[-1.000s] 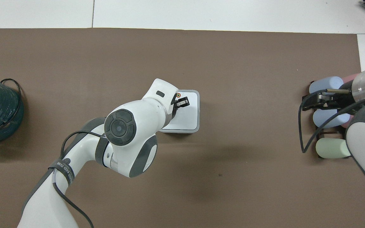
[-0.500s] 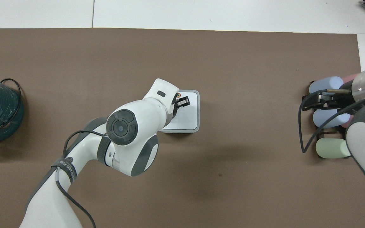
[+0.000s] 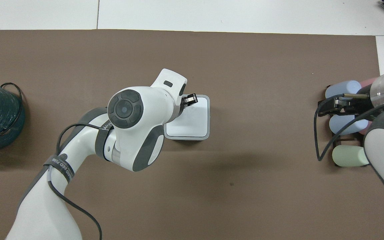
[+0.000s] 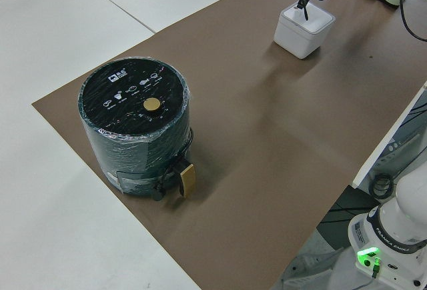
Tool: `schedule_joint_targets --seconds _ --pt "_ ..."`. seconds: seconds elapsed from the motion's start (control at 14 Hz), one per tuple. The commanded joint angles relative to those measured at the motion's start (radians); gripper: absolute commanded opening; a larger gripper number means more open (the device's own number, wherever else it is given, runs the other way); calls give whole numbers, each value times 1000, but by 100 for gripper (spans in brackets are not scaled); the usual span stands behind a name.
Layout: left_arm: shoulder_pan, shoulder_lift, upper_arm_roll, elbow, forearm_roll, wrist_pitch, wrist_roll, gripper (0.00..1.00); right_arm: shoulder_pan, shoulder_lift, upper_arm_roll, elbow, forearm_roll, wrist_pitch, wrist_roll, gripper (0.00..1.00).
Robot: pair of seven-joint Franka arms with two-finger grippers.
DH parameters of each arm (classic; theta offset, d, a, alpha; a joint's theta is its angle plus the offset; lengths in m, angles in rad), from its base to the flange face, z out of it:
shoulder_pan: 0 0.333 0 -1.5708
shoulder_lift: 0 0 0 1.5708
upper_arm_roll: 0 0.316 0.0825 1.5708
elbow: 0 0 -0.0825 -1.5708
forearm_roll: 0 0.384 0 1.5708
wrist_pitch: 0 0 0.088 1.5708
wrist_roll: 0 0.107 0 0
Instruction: Close trash can lid
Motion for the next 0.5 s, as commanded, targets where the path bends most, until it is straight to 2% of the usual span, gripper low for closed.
schedule_joint_targets --seconds 0.0,0.14,0.43 --pt "67 19 4 154 -7 -228 53 7 -8 -19 0 -26 8 24 -20 100" --pt "127 4 7 210 -7 -366 133 7 -8 -19 0 -26 8 24 -20 100" --pt "259 -14 12 242 20 -553 312 8 -8 -19 0 -26 8 24 -20 100"
